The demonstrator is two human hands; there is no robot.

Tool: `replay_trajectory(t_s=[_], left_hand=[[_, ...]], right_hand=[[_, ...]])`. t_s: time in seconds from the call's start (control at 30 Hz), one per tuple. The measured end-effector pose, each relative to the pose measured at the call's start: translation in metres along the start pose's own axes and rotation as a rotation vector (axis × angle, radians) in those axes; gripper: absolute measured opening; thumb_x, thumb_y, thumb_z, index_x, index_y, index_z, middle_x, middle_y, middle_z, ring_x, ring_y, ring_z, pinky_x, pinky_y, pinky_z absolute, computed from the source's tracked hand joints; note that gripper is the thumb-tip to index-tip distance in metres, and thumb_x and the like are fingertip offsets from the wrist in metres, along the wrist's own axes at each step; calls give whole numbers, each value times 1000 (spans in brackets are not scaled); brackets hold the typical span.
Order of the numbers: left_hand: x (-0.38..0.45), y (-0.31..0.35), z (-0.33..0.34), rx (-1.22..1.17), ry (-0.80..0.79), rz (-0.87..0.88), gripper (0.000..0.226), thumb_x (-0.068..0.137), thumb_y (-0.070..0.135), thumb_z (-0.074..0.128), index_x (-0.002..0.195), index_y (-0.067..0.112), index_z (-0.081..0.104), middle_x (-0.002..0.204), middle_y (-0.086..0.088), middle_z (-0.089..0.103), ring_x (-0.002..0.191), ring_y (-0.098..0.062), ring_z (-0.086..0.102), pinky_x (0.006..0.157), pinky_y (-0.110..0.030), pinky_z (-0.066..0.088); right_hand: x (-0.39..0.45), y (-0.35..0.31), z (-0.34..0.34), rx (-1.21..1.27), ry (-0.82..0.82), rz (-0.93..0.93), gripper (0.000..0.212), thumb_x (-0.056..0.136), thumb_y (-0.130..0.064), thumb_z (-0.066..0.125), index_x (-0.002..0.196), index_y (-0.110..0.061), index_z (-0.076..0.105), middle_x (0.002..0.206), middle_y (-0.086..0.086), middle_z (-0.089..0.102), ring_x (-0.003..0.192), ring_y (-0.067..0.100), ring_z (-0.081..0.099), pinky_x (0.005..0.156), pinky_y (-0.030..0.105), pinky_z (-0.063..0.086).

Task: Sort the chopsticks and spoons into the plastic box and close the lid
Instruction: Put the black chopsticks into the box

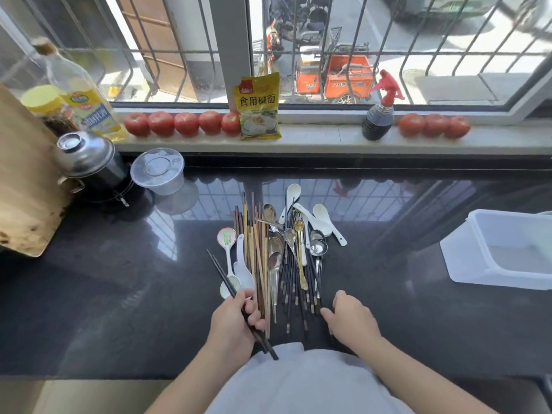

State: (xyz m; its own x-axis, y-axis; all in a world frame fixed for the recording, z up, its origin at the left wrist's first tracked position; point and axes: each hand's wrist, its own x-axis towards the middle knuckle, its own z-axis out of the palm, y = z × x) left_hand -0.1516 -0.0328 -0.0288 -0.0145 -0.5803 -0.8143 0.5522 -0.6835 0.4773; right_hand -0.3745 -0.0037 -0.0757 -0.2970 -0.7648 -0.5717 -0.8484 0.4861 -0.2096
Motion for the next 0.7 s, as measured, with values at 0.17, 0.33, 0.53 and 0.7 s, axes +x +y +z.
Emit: replay_trajectory(t_s=[0.17, 0.33, 0.53, 0.7], left_hand=[[-3, -2, 5, 124, -84, -43, 24, 109, 14, 40, 119, -1, 55, 66, -3, 46, 52, -14, 39, 43, -24, 34], [-16, -6, 14, 231, -203, -160, 28, 110, 17, 40, 120, -4, 55, 80, -16, 71, 67, -28, 66, 62, -35, 57], [-12, -10, 34, 129, -270, -124, 31, 111, 17, 37, 127, -6, 52, 114, -24, 74, 103, -35, 74, 81, -42, 63], [-13, -11, 38, 170, -248, -53, 28, 111, 19, 37, 124, 0, 54, 96, -16, 74, 86, -31, 71, 69, -44, 58]], right_hand=[[0, 3, 9, -89, 2, -12, 26, 103, -35, 42, 109, -15, 59, 114, 5, 61, 107, 34, 62, 87, 37, 49], [-26, 27, -19, 128, -155, -15, 20, 98, -30, 51, 81, -24, 61, 77, -7, 68, 72, 13, 61, 65, 28, 47], [-50, -7, -50, 436, -204, -230, 18, 95, -25, 56, 78, -19, 62, 75, 1, 73, 62, 12, 61, 68, 36, 54], [-43, -62, -32, 180, -226, -464, 19, 99, -33, 48, 92, -21, 61, 98, 4, 69, 91, 28, 64, 81, 38, 51]])
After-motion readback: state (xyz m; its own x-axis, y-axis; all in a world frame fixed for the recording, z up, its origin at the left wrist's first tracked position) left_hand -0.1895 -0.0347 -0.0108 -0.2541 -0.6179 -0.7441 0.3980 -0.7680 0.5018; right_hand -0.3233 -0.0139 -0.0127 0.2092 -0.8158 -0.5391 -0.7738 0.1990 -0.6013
